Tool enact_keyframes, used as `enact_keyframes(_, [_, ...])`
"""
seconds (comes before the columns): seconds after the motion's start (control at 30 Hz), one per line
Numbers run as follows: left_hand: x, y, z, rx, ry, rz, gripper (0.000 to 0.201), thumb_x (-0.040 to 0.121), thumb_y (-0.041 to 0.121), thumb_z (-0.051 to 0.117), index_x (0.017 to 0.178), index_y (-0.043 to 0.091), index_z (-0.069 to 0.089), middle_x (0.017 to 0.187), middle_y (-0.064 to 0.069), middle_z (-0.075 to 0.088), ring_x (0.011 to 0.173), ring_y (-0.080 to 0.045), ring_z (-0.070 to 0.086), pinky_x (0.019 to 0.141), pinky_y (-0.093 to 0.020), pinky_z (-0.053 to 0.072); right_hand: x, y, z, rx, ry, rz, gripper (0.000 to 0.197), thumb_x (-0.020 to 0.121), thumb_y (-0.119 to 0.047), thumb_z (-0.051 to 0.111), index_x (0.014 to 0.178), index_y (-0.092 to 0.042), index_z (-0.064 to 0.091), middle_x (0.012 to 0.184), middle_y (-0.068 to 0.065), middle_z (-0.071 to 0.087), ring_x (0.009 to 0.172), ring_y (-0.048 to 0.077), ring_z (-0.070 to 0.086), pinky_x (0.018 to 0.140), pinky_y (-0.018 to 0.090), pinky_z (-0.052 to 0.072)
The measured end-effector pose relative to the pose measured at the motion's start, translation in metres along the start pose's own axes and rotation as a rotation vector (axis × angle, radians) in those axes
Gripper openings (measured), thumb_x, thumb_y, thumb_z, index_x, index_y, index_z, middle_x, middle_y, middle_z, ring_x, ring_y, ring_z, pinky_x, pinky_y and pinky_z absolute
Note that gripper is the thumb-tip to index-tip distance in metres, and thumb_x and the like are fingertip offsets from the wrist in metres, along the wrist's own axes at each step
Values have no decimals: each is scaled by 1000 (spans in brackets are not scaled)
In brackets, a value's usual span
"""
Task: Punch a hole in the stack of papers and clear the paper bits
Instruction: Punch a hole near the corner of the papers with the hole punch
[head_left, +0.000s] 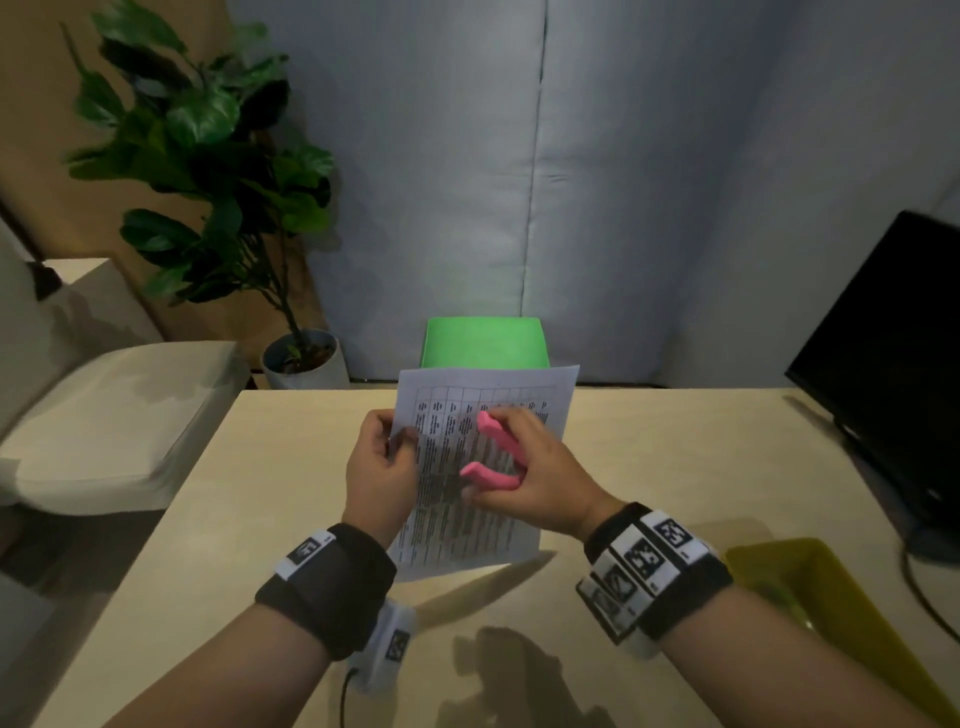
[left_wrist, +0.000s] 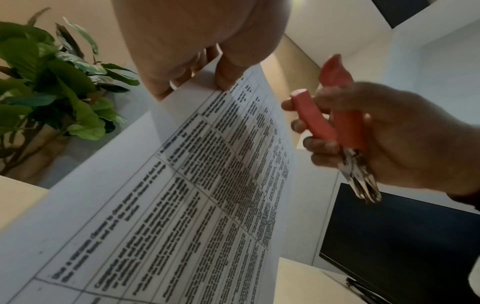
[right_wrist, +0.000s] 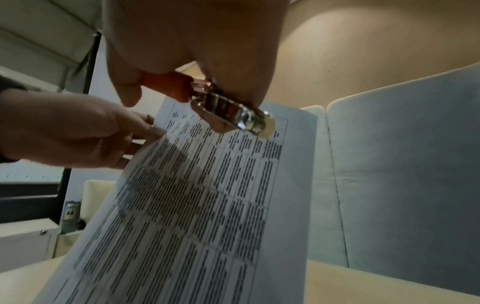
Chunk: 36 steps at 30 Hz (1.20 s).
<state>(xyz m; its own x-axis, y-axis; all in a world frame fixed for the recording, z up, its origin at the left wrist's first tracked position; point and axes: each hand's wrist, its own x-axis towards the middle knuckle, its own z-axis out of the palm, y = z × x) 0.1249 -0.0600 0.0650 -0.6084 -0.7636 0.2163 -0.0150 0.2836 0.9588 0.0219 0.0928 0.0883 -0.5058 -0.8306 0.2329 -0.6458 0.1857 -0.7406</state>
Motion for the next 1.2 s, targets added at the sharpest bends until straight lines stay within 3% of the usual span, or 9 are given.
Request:
enact_keyframes(0.07, [-4,4,11,-9,-26,-13,21,96,11,49,84,28,47,90,-1,63,82,-15,62,65,-24,46,2,-1,-15,41,119,-30,68,71,-35,81,127,-22,46,113,-8,46,98,5,49,86,17,45])
enact_keyframes(0.2, [-14,15,34,-39,-66,-26,21,94,5,49,87,25,50,91,-4,63,82,-16,61,66,-25,47,9,-5,-40,95,191,-89,72,69,-40,79,129,-22,42,121,-9,42,100,9,53,83,27,55])
enact_keyframes(0.27, [-19,21,46,-44,-77,-25,23,92,0,48,89,23,52,89,-7,63,81,-17,60,68,-27,48,11,-6,-50,109,202,-105,75,70,-39,80,132,-22,41,121,-8,44,86,9,57,75,24,56])
enact_keyframes(0.37, [-28,29,61,-49,-97,-28,25,88,-7,46,89,17,53,84,-8,62,76,-16,56,69,-29,46,11,-7,-62,153,215,-107,60,72,-32,79,121,-24,45,97,1,57,69,10,55,66,28,52])
enact_keyframes(0.5, [-36,32,75,-47,-118,-32,28,89,-6,46,89,21,54,83,-4,61,74,-13,55,65,-24,41,11,-2,-71,171,215,-52,56,72,-33,80,115,-24,46,86,1,59,73,11,57,68,30,53])
enact_keyframes(0.67, [-37,35,86,21,-159,-2,22,96,5,46,93,26,53,86,4,62,72,3,57,60,-7,40,12,-2,-84,331,271,22,50,78,-26,77,116,-25,45,99,-2,57,77,9,60,69,20,51])
enact_keyframes(0.83, [-38,38,89,76,-187,26,20,96,5,45,89,22,52,85,4,62,76,-6,57,58,-4,40,22,-4,-100,744,335,118,47,75,-20,61,119,-14,45,87,0,53,82,18,53,90,44,49])
enact_keyframes(1.0, [-34,31,88,154,-253,44,18,96,8,46,107,20,55,99,1,66,89,-4,61,64,-5,42,34,-4,-113,935,406,116,38,68,-14,52,106,-16,46,94,7,50,90,26,54,96,45,48])
enact_keyframes(1.2, [-32,28,84,161,-293,49,21,97,9,46,113,23,52,101,7,65,91,4,59,67,-3,43,44,-1,-113,1027,508,49,35,70,-7,47,104,-15,45,87,5,51,78,19,57,90,40,51])
